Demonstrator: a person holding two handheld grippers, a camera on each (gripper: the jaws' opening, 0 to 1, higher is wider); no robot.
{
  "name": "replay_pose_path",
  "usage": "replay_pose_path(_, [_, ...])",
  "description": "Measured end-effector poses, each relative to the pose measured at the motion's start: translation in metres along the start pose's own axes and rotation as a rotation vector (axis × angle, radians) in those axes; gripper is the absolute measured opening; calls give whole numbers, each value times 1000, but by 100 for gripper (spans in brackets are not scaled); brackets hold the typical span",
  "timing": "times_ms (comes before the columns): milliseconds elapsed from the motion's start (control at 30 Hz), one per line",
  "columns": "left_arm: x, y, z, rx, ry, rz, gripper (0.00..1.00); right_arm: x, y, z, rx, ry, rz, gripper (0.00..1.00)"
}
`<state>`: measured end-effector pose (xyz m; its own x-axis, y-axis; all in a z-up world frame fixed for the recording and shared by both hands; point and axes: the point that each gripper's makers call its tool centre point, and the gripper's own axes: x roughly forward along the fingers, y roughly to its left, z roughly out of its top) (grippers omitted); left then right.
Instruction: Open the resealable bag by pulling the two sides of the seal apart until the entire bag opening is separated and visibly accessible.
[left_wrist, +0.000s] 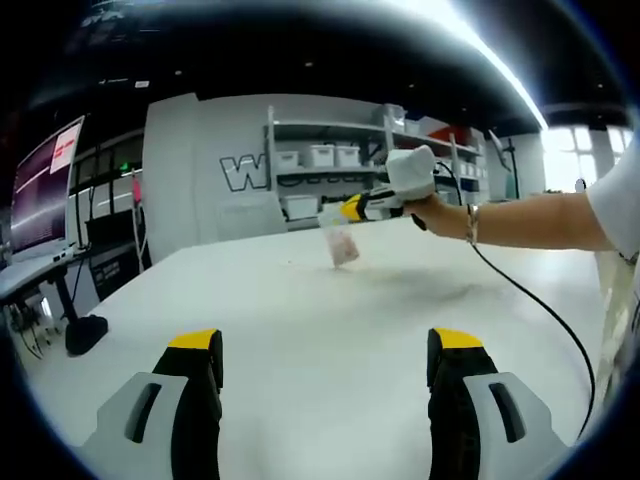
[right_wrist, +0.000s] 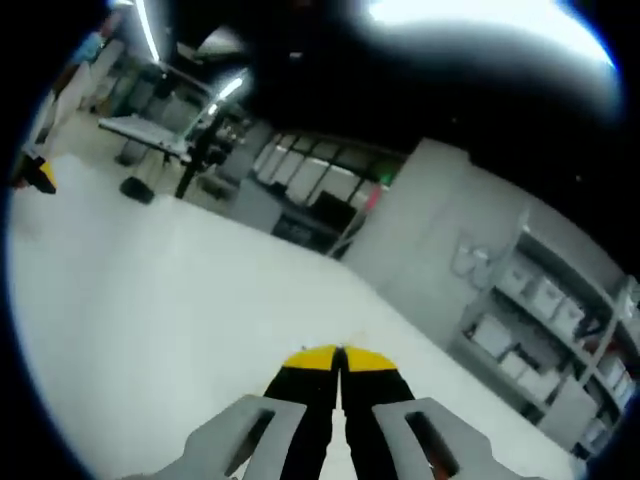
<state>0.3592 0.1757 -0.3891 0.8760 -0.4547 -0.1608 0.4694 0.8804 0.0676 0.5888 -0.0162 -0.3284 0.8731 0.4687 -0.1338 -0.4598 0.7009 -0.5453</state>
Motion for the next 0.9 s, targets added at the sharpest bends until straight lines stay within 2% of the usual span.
replay_pose_path(433, [-1,-3,2,4,1,-2,83,-17,5,4,5,-6,-12,0])
replay_pose_path(500, [-1,-3,2,6,1,-1,83,-13,0,3,8,-6,-12,0])
replay_pose_path(900, [-1,-8,4,12,-1,-7,83,-21,1,4,8,-14,-11,0])
